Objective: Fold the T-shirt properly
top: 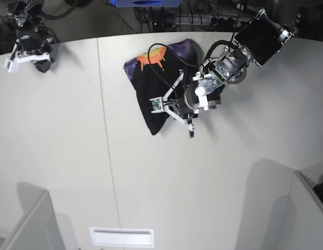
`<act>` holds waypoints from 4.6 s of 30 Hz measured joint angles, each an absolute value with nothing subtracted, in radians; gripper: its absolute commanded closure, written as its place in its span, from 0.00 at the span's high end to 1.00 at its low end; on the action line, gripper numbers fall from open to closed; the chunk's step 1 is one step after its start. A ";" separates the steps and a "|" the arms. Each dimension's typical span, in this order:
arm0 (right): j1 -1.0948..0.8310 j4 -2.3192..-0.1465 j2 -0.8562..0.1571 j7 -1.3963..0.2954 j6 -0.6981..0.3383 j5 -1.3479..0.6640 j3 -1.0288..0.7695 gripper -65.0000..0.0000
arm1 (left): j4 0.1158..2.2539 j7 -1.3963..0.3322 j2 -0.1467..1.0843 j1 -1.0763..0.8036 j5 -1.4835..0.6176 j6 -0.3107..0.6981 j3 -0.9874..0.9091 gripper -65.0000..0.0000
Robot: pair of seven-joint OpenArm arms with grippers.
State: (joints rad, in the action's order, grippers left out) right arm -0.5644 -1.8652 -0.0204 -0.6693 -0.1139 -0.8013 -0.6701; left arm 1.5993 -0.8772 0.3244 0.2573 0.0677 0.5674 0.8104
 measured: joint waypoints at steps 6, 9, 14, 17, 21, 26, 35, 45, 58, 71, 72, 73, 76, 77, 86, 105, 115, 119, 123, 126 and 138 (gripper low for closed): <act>-0.577 -1.865 0.017 -0.667 -0.114 -0.801 -0.673 0.00 | 1.598 -0.817 0.325 0.294 0.130 0.568 0.911 0.00; -0.578 -1.865 0.033 -0.672 -0.114 -0.801 -0.674 0.00 | 1.595 -0.785 0.324 0.308 0.127 0.568 0.942 0.00; -0.582 -1.865 0.030 -0.669 -0.114 -0.801 -0.674 0.00 | 1.591 -0.778 0.324 0.340 0.126 0.575 0.988 0.00; -0.582 -1.865 0.042 -0.670 -0.114 -0.801 -0.674 0.00 | 1.581 -0.773 0.323 0.347 0.123 0.575 0.997 0.00; -0.583 -1.865 0.041 -0.667 -0.114 -0.801 -0.674 0.00 | 1.556 -0.691 0.325 0.362 0.126 0.575 1.002 0.00; -0.582 -1.865 0.041 -0.669 -0.114 -0.801 -0.674 0.00 | 1.531 -0.669 0.321 0.379 0.112 0.575 1.010 0.00; -0.582 -1.865 0.041 -0.669 -0.114 -0.801 -0.672 0.00 | 1.531 -0.669 0.321 0.382 0.107 0.575 1.011 0.00; -0.580 -1.865 0.041 -0.669 -0.114 -0.801 -0.670 0.00 | 1.531 -0.669 0.321 0.385 0.108 0.575 1.003 0.32; -0.580 -1.865 0.036 -0.673 -0.114 -0.801 -0.664 0.00 | 1.657 -0.688 0.308 0.430 0.103 0.582 0.882 0.94; -0.600 -1.879 0.034 -0.670 -0.333 -0.723 -0.666 0.00 | 1.966 -0.686 0.316 0.115 0.109 0.580 0.403 0.00; -0.604 -1.891 0.035 -0.674 -0.338 -0.682 -0.665 0.00 | 1.966 -0.690 0.316 0.097 0.110 0.579 0.376 0.00; -0.607 -1.907 0.039 -0.677 -0.349 -0.639 -0.665 0.00 | 1.966 -0.674 0.316 0.078 0.109 0.578 0.351 0.00; -0.618 -1.964 0.075 -0.662 -0.420 -0.548 -0.666 0.00 | 1.967 -0.519 0.350 -0.007 0.109 0.575 0.306 0.00; -0.625 -1.978 0.090 -0.661 -0.447 -0.522 -0.668 0.00 | 1.969 -0.458 0.377 -0.045 0.106 0.577 0.298 0.00; -0.730 -1.984 0.101 -0.639 -0.677 -0.466 -0.745 0.00 | 1.961 0.067 0.501 -0.423 0.130 0.579 0.133 0.00; -0.970 -1.982 0.100 -0.645 -0.696 -0.464 -0.763 0.00 | 1.815 0.314 0.503 -0.821 0.133 0.575 0.015 0.00; -0.991 -1.741 0.097 -0.675 -0.690 -0.275 -0.698 0.00 | 1.574 0.385 0.498 -0.881 0.131 0.567 0.014 0.00; -0.936 -1.572 0.101 -0.575 -0.693 -0.114 -0.588 0.00 | 1.467 0.395 0.462 -0.875 0.127 0.566 0.014 0.00; -0.885 -1.383 0.094 -0.493 -0.693 0.003 -0.487 0.00 | 1.320 0.403 0.435 -0.824 0.126 0.565 0.035 0.00; -0.834 -1.245 0.062 -0.475 -0.691 0.035 -0.420 0.00 | 1.184 0.405 0.422 -0.773 0.123 0.564 0.059 0.00; -0.622 -0.781 -0.091 -0.329 -0.690 0.042 -0.236 0.00 | 0.640 0.403 0.304 -0.520 0.119 0.560 0.144 0.00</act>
